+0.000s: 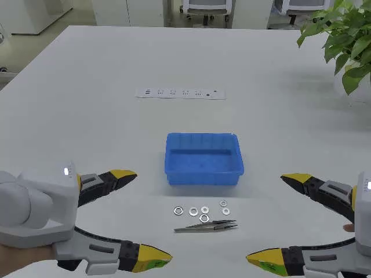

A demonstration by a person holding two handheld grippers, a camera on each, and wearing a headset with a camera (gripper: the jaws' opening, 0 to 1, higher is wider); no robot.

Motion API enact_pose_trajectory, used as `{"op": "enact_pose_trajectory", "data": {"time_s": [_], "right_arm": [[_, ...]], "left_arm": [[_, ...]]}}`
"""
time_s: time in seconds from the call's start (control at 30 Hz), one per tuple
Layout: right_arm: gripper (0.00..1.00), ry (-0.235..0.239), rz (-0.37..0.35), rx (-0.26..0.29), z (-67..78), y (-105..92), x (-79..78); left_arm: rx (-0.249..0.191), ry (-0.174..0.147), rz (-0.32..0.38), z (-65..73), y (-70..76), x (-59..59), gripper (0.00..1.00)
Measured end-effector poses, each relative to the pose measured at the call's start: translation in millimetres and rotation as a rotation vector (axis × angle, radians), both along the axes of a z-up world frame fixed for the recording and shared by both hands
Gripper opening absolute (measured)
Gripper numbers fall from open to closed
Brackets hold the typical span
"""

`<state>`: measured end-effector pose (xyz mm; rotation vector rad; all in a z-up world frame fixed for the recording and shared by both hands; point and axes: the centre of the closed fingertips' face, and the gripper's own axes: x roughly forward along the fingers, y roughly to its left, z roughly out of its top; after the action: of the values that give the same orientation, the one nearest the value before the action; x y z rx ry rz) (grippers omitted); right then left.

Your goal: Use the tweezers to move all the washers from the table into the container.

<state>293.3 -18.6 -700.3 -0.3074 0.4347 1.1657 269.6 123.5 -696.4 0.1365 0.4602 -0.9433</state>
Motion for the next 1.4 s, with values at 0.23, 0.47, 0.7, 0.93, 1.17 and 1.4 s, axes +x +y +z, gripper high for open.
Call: {"op": "enact_pose_trajectory", "data": {"time_s": [0.23,0.47,0.7,0.93,1.17,1.4], "right_arm": [[0.94,0.007,-0.004,-0.002,-1.3,-0.9,-1.0],[0.94,0.009,-0.006,0.000,-1.4,-2.1,-1.3],[0.93,0.007,-0.010,0.003,-0.6,-1.3,1.1],[0.93,0.007,-0.002,-0.004,-1.2,-0.1,2.0],[0.93,0.012,0.004,-0.010,-5.1,0.0,1.9],[0.92,0.028,0.000,0.020,-3.6,3.8,1.3]], "left_arm": [[0.004,0.009,-0.006,-3.2,1.9,0.2,1.00],[0.008,0.013,-0.010,-5.5,2.2,0.5,1.00],[0.007,0.018,0.005,-6.8,7.6,0.5,1.00],[0.010,0.028,0.020,-10.1,11.1,-1.0,1.00],[0.007,0.041,0.001,-10.7,6.2,-4.2,1.00],[0.040,0.045,-0.008,-13.7,6.1,-4.6,1.00]]}}
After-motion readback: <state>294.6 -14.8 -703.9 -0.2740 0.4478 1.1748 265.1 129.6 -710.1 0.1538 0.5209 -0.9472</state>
